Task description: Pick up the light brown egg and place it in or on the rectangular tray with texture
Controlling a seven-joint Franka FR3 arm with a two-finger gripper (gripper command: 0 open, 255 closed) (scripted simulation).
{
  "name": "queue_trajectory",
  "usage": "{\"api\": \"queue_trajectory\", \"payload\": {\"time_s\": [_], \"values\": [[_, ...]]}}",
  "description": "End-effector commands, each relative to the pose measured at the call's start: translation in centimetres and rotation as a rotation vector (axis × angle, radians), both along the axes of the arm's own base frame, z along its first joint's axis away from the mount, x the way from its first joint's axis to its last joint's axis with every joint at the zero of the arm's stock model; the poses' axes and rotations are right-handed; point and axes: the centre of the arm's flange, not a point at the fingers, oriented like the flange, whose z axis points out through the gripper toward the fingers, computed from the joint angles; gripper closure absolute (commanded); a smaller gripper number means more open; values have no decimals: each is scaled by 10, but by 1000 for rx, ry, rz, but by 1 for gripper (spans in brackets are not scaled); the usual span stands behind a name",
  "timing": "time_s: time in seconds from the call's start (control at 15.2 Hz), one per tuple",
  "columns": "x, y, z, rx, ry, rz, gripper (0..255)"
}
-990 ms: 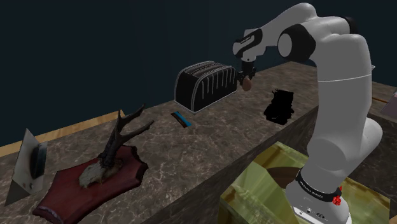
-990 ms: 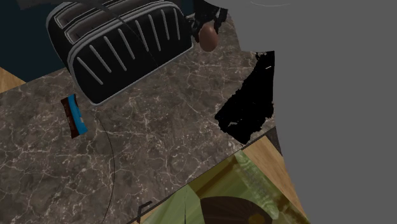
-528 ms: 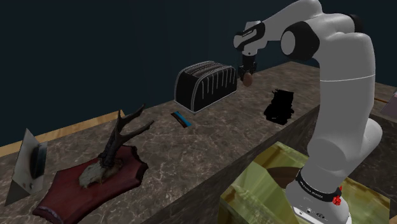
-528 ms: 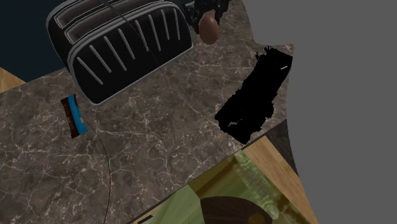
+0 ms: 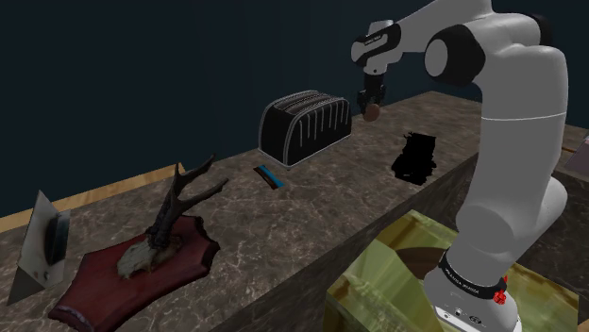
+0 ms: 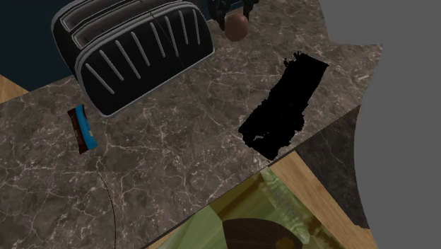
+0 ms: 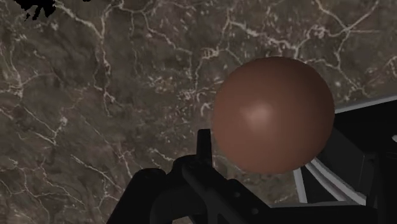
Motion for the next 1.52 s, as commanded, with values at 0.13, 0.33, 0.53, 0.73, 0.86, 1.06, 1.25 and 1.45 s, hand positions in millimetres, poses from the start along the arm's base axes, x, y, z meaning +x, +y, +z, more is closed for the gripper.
{"api": "queue_trajectory", "payload": {"time_s": [0.13,0.33,0.53,0.73,0.86,1.06,1.25,1.45], "values": [[-51,-6,1,0,0,0,255],[-90,-10,1,0,0,0,255],[-130,-14,2,0,0,0,255],[-169,-18,2,0,0,0,255],[-196,-21,2,0,0,0,255],[-228,-25,-2,0,0,0,255],[-228,-25,-18,0,0,0,255],[-228,-25,-34,0,0,0,255]]}}
